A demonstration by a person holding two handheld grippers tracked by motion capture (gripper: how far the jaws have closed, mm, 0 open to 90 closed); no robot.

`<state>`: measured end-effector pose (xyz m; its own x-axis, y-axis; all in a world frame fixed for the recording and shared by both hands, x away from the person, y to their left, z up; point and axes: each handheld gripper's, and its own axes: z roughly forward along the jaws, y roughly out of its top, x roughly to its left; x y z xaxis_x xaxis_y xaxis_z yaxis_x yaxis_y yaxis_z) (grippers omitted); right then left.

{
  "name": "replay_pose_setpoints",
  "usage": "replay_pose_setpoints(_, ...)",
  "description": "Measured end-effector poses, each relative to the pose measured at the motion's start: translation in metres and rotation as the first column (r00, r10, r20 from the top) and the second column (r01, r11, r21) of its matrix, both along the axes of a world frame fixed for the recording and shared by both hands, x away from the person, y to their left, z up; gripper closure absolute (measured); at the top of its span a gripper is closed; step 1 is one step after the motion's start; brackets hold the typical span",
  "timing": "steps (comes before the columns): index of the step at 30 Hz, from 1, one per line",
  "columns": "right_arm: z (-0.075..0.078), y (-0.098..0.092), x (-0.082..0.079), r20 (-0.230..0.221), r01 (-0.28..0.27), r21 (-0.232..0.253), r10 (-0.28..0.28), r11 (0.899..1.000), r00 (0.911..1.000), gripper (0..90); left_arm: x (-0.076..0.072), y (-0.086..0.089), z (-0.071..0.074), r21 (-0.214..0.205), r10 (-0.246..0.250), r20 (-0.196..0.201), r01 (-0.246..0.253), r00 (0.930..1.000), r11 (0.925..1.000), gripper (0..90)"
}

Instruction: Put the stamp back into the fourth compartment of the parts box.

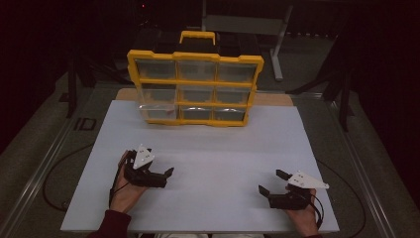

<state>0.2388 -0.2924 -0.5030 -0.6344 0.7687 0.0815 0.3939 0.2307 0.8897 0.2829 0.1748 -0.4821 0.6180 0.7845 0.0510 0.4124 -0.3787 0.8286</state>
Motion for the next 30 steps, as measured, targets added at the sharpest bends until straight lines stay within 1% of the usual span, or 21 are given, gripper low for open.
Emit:
replay_pose_setpoints(3, 0.000, 0.000, 0.000, -0.001, -0.001, 0.001, 0.001, 1.000, 1.0000, 8.9, -0.005, 0.007, -0.003, -0.012, 0.009, 0.004, -0.009, 1.0000, 0.9999, 0.0)
replay_pose_setpoints(12, 0.000, 0.001, 0.000, 0.000, -0.007, 0.001, 0.007, 1.000, 1.0000, 8.9, -0.018, 0.022, -0.006, -0.041, 0.027, 0.030, -0.026, 0.9992, 0.9988, 0.0)
replay_pose_setpoints(13, 0.000, 0.001, -0.001, -0.001, -0.004, 0.004, 0.004, 1.000, 1.0000, 8.8, -0.019, 0.024, -0.007, -0.045, 0.032, 0.028, -0.031, 0.9991, 0.9985, 0.0)
replay_pose_setpoints(17, 0.001, 0.001, -0.001, 0.003, -0.006, 0.004, 0.006, 1.000, 1.0000, 8.9, -0.022, 0.032, -0.010, -0.048, 0.033, 0.040, -0.032, 0.9986, 0.9983, 0.0)
replay_pose_setpoints(21, 0.002, 0.001, -0.001, 0.011, -0.009, 0.007, 0.009, 1.000, 0.9999, 8.9, -0.024, 0.040, -0.013, -0.051, 0.044, 0.039, -0.042, 0.9983, 0.9978, 0.1)
replay_pose_setpoints(25, 0.003, 0.000, -0.002, 0.018, -0.009, 0.013, 0.009, 1.000, 0.9998, 8.9, -0.026, 0.051, -0.013, -0.097, 0.070, 0.047, -0.066, 0.9964, 0.9931, 0.1)
replay_pose_setpoints(26, 0.003, 0.000, -0.002, 0.020, -0.009, 0.015, 0.009, 1.000, 0.9998, 8.9, -0.027, 0.053, -0.012, -0.111, 0.081, 0.051, -0.075, 0.9954, 0.9909, 0.1)
replay_pose_setpoints(27, 0.004, -0.001, -0.002, 0.022, -0.008, 0.014, 0.008, 1.000, 0.9997, 8.9, -0.027, 0.059, -0.012, -0.140, 0.095, 0.058, -0.086, 0.9938, 0.9864, 0.1)
replay_pose_setpoints(28, 0.004, -0.001, -0.002, 0.022, -0.008, 0.014, 0.008, 1.000, 0.9997, 8.9, -0.027, 0.059, -0.012, -0.140, 0.095, 0.058, -0.086, 0.9938, 0.9864, 0.1)
replay_pose_setpoints(30, 0.004, -0.001, -0.002, 0.022, -0.007, 0.016, 0.006, 1.000, 0.9997, 8.9, -0.027, 0.062, -0.013, -0.153, 0.102, 0.061, -0.091, 0.9929, 0.9840, 0.1)
